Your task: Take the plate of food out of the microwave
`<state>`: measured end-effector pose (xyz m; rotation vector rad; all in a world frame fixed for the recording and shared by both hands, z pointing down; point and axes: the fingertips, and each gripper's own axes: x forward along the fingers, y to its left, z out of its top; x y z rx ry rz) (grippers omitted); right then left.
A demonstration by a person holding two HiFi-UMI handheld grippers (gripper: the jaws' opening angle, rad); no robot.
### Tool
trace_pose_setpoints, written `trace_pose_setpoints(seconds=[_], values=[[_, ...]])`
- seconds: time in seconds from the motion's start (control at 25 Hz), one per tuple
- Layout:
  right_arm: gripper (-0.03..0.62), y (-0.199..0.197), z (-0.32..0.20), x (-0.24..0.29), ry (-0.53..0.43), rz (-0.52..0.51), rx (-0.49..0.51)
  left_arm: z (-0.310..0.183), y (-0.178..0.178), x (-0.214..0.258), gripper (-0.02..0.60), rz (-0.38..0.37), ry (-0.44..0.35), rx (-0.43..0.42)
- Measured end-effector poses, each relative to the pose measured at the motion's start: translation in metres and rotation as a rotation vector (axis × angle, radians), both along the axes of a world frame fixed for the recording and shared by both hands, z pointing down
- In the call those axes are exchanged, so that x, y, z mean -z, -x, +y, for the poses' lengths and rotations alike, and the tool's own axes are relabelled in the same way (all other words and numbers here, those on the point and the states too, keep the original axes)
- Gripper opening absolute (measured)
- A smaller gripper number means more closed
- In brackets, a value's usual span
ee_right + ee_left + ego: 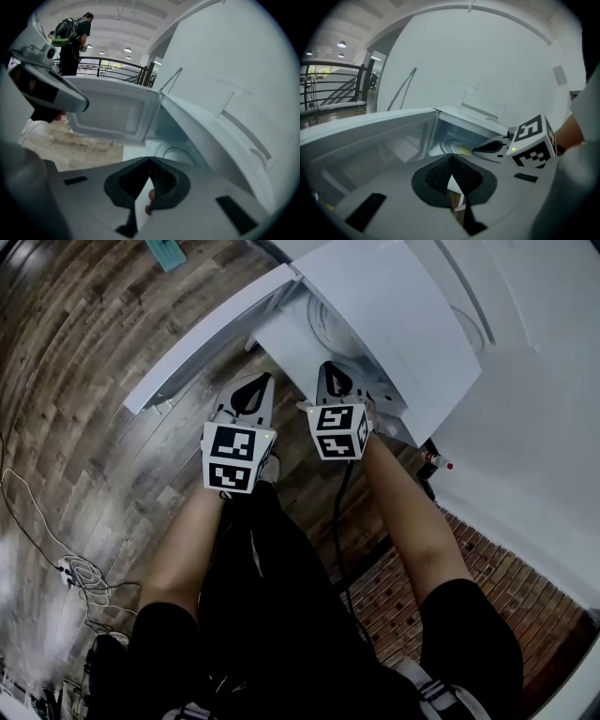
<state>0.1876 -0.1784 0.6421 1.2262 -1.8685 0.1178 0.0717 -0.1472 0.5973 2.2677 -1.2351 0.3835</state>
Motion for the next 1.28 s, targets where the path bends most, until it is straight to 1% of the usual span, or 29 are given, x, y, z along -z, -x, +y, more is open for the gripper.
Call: trace_pose_setpoints(seconds=[0.08, 0.24, 0.28, 0.32, 0.36, 0.44, 0.56, 0.68, 0.88, 1.08, 1.2, 1.28], values=[[0.006, -0.007, -0.006, -0.027, 0.052, 0.024, 0.020, 0.001, -0.005, -0.018, -0.005, 0.000, 0.008, -0.019], [0.006, -0.025, -0.013, -0.062, 0.078, 0.131, 0.074, 0.010, -0.015, -0.041, -0.005, 0.031, 0.039, -0.038], [0.026, -0.028, -0.013, -0.069, 0.098, 0.140, 0.086, 0.014, -0.017, -0.045, -0.005, 0.032, 0.047, -0.043], [0.131, -0.029, -0.014, -0.076, 0.124, 0.141, 0.093, 0.018, -0.017, -0.050, -0.005, 0.032, 0.055, -0.046], [0.158, -0.031, -0.015, -0.082, 0.147, 0.142, 0.093, 0.021, -0.018, -0.056, -0.005, 0.032, 0.064, -0.048], [0.171, -0.033, -0.021, -0.089, 0.160, 0.159, 0.085, 0.027, -0.016, -0.066, -0.005, 0.032, 0.083, -0.046], [0.218, -0.033, -0.032, -0.100, 0.167, 0.205, 0.072, 0.032, -0.012, -0.078, -0.005, 0.040, 0.110, -0.034], [0.262, -0.035, -0.038, -0.113, 0.200, 0.245, 0.057, 0.033, -0.007, -0.083, -0.005, 0.049, 0.125, -0.024], [0.284, -0.045, -0.049, -0.126, 0.234, 0.289, 0.031, 0.034, 0.003, -0.089, -0.005, 0.050, 0.133, -0.027], [0.293, -0.051, -0.054, -0.137, 0.289, 0.275, -0.007, 0.038, 0.014, -0.098, -0.005, 0.056, 0.159, -0.009], [0.293, -0.049, -0.055, -0.137, 0.283, 0.262, -0.017, 0.041, 0.016, -0.102, -0.005, 0.061, 0.168, -0.007], [0.291, -0.042, -0.050, -0.135, 0.273, 0.284, 0.015, 0.042, 0.017, -0.105, -0.005, 0.061, 0.170, -0.010]])
